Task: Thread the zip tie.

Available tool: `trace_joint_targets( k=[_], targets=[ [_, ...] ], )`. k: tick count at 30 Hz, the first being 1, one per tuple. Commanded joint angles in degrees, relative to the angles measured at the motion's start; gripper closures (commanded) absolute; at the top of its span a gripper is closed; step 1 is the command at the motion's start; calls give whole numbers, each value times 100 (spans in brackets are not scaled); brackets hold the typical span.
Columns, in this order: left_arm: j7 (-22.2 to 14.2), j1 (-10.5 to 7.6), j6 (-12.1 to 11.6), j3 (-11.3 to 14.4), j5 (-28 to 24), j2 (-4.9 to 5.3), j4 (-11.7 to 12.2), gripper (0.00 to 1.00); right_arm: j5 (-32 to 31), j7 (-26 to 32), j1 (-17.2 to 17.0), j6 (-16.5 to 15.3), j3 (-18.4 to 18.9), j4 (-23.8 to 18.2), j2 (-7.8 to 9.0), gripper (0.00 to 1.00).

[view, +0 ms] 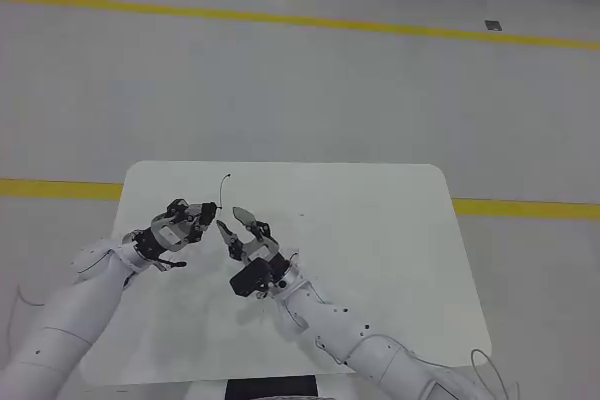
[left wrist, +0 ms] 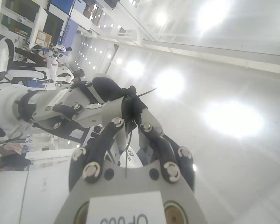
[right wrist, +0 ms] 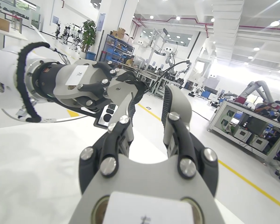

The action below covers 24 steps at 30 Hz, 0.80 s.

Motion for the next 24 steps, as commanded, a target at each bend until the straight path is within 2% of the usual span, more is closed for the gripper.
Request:
trace_joint_targets(
  k=[1, 17, 24],
  targets=[
    [0, 0, 0, 0, 0, 0, 0, 100, 0, 7, 13, 0, -38, 11, -6, 73],
    [0, 0, 0, 0, 0, 0, 0, 100, 0, 40, 81, 0, -133, 55, -67, 74],
    [0, 0, 0, 0, 0, 0, 0, 100, 0, 53, 87, 0, -114, 82, -112, 79]
  ],
)
